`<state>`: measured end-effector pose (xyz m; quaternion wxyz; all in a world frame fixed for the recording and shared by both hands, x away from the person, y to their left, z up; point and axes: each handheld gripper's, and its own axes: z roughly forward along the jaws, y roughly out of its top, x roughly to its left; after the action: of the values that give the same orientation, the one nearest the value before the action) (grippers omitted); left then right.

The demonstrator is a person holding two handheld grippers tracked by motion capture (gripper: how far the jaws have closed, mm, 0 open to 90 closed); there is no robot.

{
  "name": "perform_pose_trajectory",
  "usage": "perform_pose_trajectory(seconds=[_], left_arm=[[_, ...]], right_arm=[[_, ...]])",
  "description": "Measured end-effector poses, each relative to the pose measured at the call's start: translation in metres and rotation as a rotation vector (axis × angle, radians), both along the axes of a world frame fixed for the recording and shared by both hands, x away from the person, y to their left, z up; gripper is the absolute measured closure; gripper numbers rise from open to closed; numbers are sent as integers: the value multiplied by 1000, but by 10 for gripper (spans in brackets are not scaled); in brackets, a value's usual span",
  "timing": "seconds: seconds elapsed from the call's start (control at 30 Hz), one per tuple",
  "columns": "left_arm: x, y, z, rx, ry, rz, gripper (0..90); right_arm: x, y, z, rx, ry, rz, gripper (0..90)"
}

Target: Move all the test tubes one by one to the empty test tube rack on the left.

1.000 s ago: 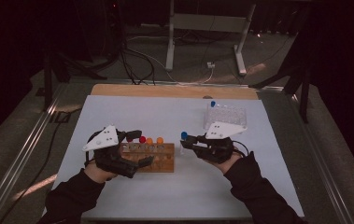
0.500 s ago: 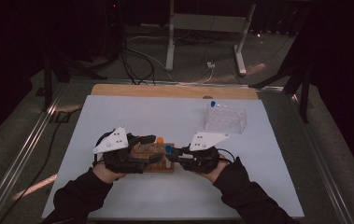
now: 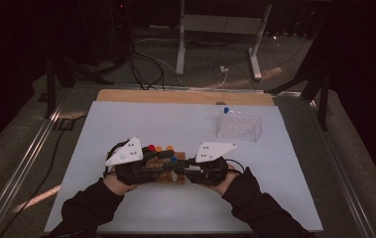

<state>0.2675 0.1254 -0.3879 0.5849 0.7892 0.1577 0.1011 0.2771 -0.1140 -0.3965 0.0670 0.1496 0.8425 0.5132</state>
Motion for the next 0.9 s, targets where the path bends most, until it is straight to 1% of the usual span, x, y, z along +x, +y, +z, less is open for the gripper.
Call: perform_pose_trajectory(seconds=[0.17,0.23,0.43,0.47,0.53,0.57,0.6,0.67,0.73,0.77,0.83,0.9], left_arm=[[0,-2,-1,5,-4,-1,723],[1,-1,-1,1,-3,-1,754],[2,-1,1,10,-12,-3,769],[1,0,2,9,-15,1,770],[2,2,4,0,-17,5,770],[2,4,5,-10,-11,8,770],[2,5,6,-7,-15,11,771],[3,9,9,-12,-18,18,771],[2,14,12,-11,-29,36,771],[3,17,13,-15,-28,39,772],[3,23,17,-13,-40,58,772],[3,30,20,-17,-41,66,772]], right_arm=[[0,1,0,0,3,0,775],[0,1,0,2,5,0,775],[1,1,1,4,9,4,766],[1,1,1,5,0,3,756],[0,1,2,17,-5,-2,703],[0,0,2,17,-12,-6,677],[0,0,3,19,-21,-14,641],[0,-2,3,36,-22,-21,560],[2,-5,4,43,-31,-37,470],[3,-7,4,50,-29,-39,431],[5,-11,4,56,-24,-57,373],[7,-15,4,64,-29,-77,291]])
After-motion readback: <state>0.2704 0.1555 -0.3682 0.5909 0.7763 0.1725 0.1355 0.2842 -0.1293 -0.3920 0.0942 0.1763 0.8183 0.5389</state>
